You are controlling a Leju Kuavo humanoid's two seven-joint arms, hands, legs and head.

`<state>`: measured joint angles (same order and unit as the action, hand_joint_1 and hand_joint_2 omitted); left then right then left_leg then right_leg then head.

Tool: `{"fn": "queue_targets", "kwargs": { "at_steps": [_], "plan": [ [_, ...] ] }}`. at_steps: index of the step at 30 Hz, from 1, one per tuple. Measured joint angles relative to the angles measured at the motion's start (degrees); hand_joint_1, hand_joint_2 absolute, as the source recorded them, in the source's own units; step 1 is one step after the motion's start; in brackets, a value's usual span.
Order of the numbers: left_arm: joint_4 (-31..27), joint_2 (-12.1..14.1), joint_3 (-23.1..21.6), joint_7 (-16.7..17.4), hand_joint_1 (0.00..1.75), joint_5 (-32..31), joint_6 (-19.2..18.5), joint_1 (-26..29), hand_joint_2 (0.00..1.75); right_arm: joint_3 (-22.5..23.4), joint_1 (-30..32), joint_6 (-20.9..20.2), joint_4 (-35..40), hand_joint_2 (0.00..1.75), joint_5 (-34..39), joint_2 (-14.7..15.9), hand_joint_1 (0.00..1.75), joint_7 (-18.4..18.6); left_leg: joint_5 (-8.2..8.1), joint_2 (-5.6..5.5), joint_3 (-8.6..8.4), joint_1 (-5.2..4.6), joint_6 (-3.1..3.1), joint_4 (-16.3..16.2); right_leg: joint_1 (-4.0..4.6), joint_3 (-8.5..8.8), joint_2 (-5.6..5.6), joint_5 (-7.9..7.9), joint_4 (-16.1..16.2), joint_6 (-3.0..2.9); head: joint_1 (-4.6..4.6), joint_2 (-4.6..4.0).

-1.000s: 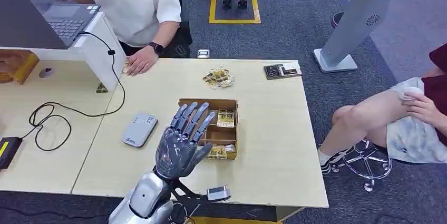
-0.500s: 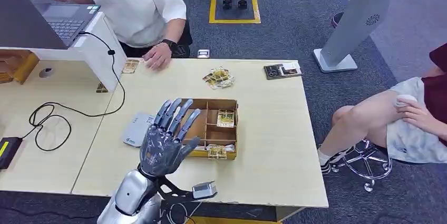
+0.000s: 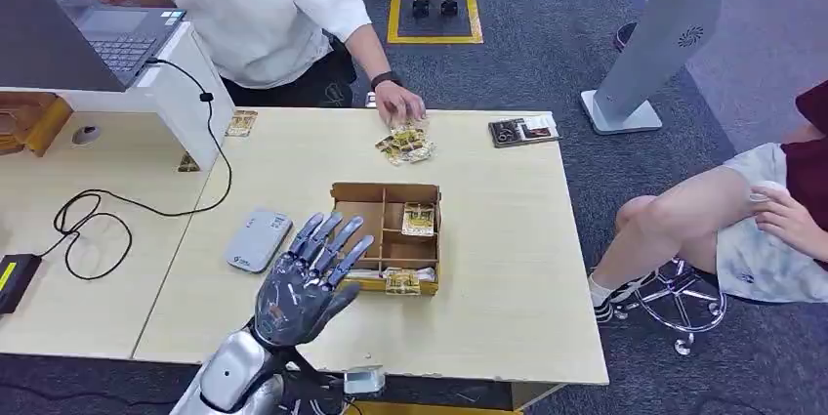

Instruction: Pass the card to the sensor for recognition and then transmit it.

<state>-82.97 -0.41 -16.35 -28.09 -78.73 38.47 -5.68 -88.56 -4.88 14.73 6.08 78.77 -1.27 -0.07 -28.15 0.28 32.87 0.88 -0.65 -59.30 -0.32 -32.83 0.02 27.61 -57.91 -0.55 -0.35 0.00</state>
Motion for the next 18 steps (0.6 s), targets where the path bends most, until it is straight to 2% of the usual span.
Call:
{"fn": "queue_targets", "kwargs": {
  "at_steps": [6,11,14,18],
  "plan": [
    [0.0,0.1,0.3,-6.3,0.00,1.3,0.0,1.9,1.75,0.0,0.0,0.0,0.0,1.75,0.1,0.0,0.00,-0.1,0.00,0.00,0.00,0.00,0.00,0.0,0.00,0.00,0.00,0.00,0.0,0.00,0.00,0.00],
    [0.0,0.1,0.7,-7.4,0.00,0.3,0.0,2.8,1.75,0.0,0.0,0.0,0.0,1.75,0.1,0.0,0.00,-0.2,0.00,0.00,-0.01,0.00,0.00,0.0,0.00,0.00,-0.01,0.00,0.0,0.00,0.00,0.00],
    [0.0,0.1,0.7,-5.0,0.00,-1.6,0.0,2.9,1.75,0.0,0.0,0.0,0.0,1.75,0.1,0.0,0.00,-0.2,0.00,0.00,-0.01,0.00,0.00,0.0,0.00,0.00,-0.01,0.00,0.0,0.00,0.00,0.00],
    [0.7,0.9,-0.7,2.9,0.00,-4.4,0.0,2.5,1.75,0.0,0.0,0.0,0.0,1.75,0.1,0.0,0.00,-0.2,0.00,0.00,-0.03,0.00,0.00,0.0,0.00,0.00,0.00,0.00,0.0,0.00,0.00,0.00]
  ]
}}
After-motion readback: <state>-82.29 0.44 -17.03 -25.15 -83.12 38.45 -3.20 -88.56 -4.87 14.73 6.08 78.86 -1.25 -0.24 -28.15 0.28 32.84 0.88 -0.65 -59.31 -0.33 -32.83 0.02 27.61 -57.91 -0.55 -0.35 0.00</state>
